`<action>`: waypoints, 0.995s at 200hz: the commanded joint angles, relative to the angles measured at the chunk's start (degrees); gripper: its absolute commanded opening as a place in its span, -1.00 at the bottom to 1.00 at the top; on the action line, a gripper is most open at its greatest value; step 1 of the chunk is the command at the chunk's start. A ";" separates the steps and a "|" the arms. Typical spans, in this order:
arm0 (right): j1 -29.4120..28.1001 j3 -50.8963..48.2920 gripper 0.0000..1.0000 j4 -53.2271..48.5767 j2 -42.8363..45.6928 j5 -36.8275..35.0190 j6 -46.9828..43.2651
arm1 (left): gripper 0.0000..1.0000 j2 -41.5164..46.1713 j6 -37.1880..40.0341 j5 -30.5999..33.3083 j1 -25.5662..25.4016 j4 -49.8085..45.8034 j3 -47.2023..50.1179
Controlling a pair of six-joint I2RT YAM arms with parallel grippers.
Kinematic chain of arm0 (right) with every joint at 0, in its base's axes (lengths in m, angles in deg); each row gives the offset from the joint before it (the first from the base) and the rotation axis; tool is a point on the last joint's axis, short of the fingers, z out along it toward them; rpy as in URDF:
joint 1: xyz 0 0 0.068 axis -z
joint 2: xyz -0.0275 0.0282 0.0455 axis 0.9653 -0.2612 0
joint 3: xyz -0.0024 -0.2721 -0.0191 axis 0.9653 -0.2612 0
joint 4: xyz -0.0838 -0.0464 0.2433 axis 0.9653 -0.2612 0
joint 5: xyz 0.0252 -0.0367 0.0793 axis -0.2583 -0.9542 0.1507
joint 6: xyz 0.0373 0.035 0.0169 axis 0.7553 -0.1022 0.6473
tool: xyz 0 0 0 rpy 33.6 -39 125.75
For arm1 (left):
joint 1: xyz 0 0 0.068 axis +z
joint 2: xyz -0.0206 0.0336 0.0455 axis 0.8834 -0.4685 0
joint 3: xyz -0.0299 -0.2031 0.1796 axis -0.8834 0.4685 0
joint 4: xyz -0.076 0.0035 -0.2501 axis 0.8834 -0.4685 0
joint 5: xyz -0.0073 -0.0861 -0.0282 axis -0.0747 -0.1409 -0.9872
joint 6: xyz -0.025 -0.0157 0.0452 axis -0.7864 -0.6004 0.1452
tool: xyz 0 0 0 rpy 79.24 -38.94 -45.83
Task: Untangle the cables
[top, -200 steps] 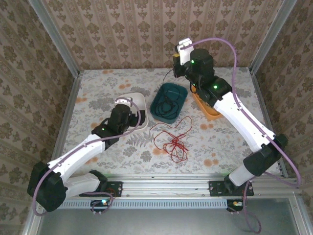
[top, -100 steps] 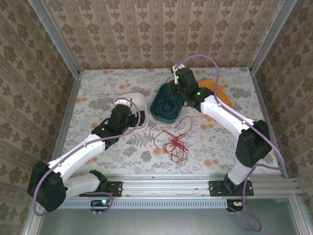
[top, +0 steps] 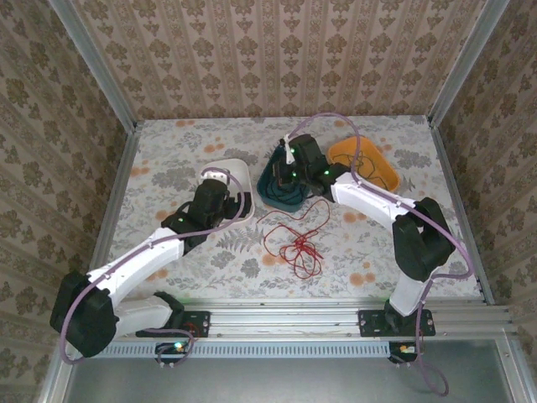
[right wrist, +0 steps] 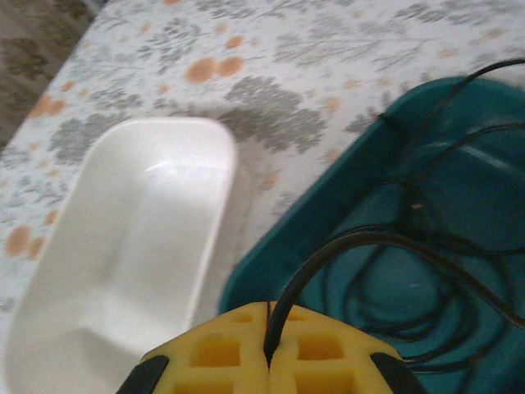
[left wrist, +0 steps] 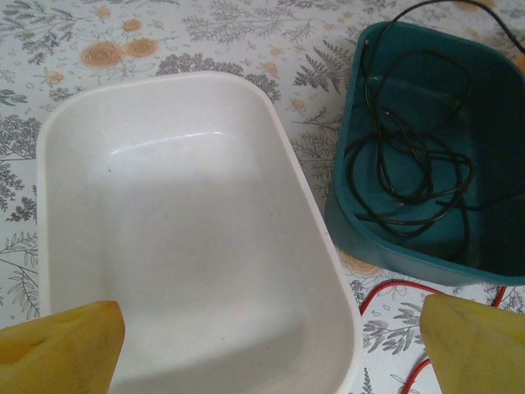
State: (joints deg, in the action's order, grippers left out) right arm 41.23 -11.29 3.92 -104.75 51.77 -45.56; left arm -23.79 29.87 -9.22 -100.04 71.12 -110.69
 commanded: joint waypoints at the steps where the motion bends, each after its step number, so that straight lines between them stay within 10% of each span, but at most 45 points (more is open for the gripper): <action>1: -0.65 -1.83 -1.00 3.03 -0.48 4.33 3.79 | 0.88 -0.88 -0.90 -0.41 -1.19 0.73 -0.89; 171: 6.38 6.19 -1.00 4.67 -12.48 4.29 15.05 | 0.89 -3.98 1.03 1.00 -3.90 -0.46 -3.04; 199: 6.38 8.04 -0.60 1.44 -12.97 0.58 12.72 | 0.89 -4.08 1.66 1.08 -4.01 -0.79 -3.53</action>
State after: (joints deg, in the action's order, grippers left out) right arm 47.92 -5.83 8.47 -116.79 57.10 -31.14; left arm -27.66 29.98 -8.94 -103.77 70.91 -112.33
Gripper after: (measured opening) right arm 0.144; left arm 0.945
